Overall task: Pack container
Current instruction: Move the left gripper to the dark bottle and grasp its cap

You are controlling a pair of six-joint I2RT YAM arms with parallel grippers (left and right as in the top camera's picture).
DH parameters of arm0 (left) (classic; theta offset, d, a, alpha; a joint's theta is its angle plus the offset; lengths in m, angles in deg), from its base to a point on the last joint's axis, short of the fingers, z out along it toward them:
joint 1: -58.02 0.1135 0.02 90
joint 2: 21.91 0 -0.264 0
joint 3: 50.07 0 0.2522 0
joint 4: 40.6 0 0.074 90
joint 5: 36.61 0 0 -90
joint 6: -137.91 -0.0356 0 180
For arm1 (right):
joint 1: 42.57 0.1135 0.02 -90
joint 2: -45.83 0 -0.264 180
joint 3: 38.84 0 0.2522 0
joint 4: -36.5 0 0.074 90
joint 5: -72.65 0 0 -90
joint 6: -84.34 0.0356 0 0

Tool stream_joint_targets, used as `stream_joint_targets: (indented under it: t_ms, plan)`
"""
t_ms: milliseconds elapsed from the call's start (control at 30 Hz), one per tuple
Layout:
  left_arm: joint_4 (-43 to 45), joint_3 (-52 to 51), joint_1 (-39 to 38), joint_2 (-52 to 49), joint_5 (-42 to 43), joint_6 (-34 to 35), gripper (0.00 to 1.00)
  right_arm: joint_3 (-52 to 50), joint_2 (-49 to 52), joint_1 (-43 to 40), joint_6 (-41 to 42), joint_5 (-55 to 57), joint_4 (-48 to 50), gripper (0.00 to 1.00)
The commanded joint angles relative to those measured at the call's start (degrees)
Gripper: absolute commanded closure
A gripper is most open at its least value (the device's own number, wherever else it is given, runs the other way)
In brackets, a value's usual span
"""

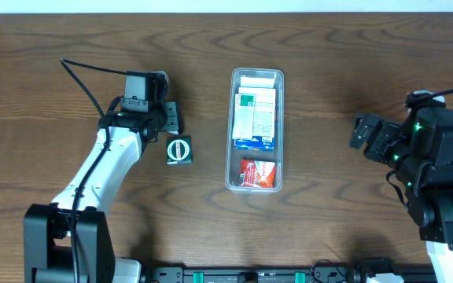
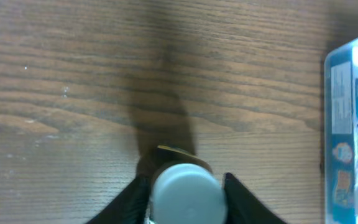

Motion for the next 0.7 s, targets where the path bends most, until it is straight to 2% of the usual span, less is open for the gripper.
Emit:
stream_joint_targets:
  t_ms: [0,100,167,500,667]
  plan:
    - [-0.33,0.63,-0.02,-0.63,-0.02,-0.85,0.74,0.28,-0.04,-0.52,-0.09,0.59,-0.07,0.01]
    - [-0.68,0.63,-0.02,-0.63,-0.04,-2.51,0.87,0.28,-0.04,-0.52,-0.09,0.61,-0.07,0.01]
    - [-0.98,0.63,-0.02,-0.63,-0.04,-2.49,0.9,0.28,-0.04,-0.52,-0.09,0.59,-0.07,0.01]
    - [-5.73,1.57,-1.31,4.33,-0.42,-2.49,0.93,0.28,-0.04,-0.52,-0.09,0.59,-0.07,0.01]
    - [-12.13,5.03,-6.01,11.41,-5.62,-2.45,0.94,0.28,-0.04,-0.52,-0.09,0.59,-0.07,0.01]
